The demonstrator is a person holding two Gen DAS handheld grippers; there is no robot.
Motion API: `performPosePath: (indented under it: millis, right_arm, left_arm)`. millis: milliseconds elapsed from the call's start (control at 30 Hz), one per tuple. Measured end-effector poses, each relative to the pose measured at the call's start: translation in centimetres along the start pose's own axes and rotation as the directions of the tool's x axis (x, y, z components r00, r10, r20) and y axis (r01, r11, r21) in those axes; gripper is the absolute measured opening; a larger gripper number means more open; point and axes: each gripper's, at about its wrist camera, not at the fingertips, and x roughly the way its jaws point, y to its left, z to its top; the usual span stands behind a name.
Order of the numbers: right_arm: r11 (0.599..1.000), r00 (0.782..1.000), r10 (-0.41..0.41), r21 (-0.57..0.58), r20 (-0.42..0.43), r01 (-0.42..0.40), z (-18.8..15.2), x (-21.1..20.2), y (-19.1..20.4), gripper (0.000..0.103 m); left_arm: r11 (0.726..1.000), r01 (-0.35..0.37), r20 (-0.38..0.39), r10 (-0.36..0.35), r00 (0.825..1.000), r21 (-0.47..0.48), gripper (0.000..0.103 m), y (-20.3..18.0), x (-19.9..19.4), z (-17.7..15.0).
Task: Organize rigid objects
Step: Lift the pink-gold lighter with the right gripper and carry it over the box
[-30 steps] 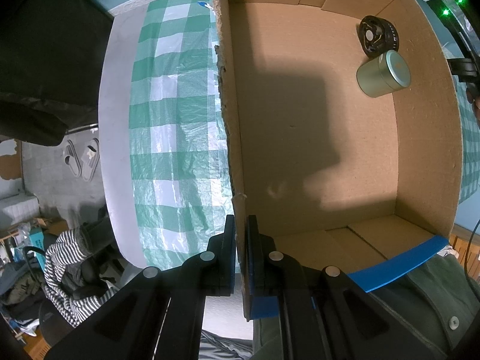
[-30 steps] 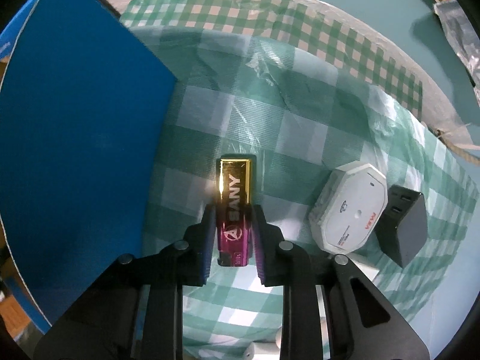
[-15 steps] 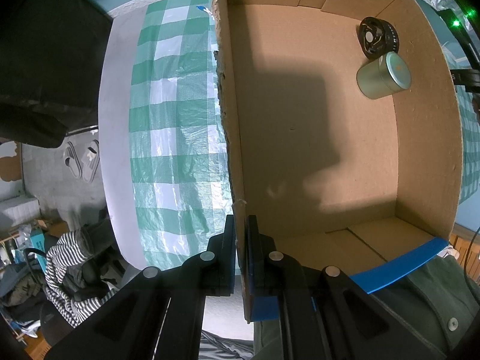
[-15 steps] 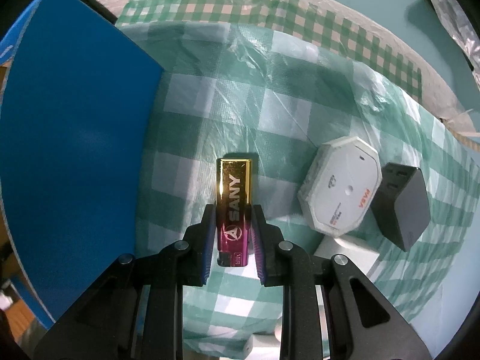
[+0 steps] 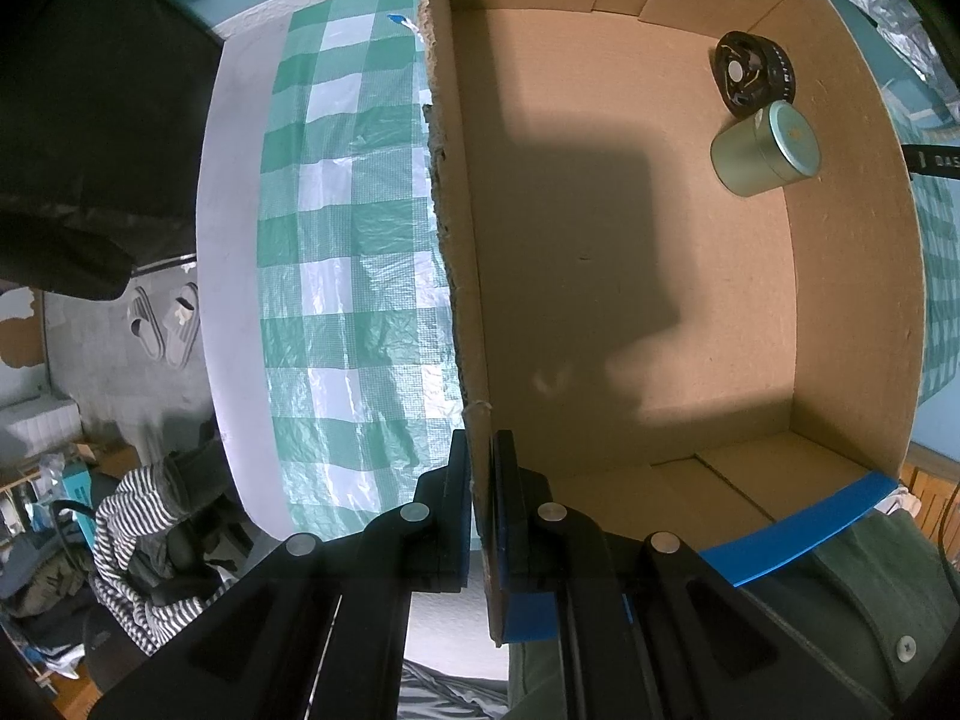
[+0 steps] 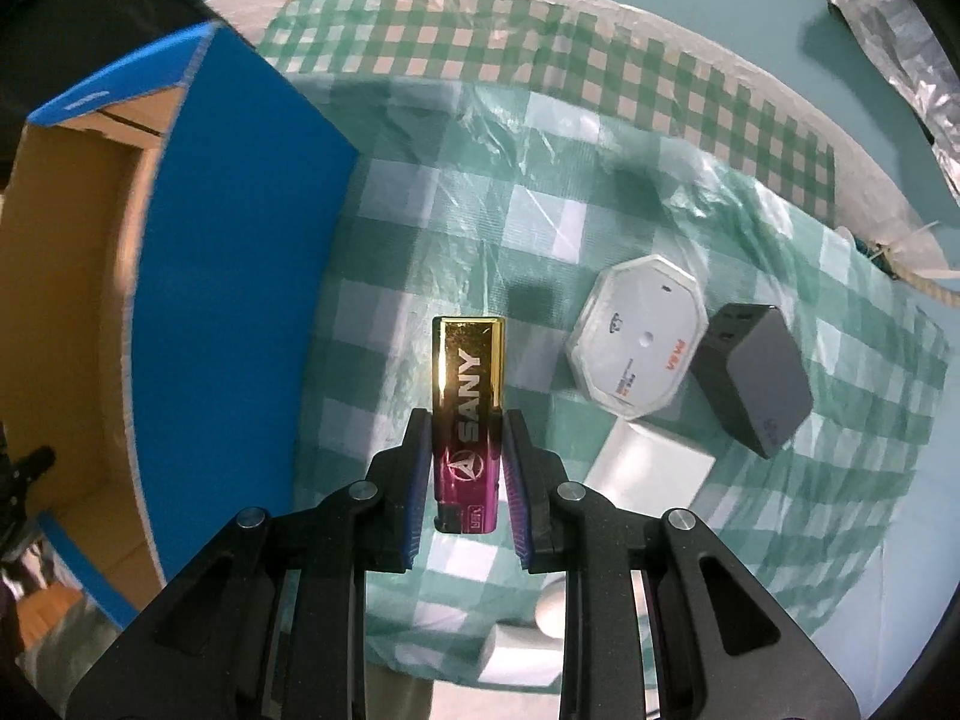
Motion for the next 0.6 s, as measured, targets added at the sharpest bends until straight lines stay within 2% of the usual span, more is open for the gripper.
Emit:
performPosePath:
  millis: [600]
  right_arm:
    - [0.993,0.997,0.002,-0.116,0.076,0.006,0.0,-6.9,3.0,0.023]
  left_arm:
    - [1.0,0.002,0.008,-0.002,1.0,0.001,0.006,0.0,-0.3,0.0]
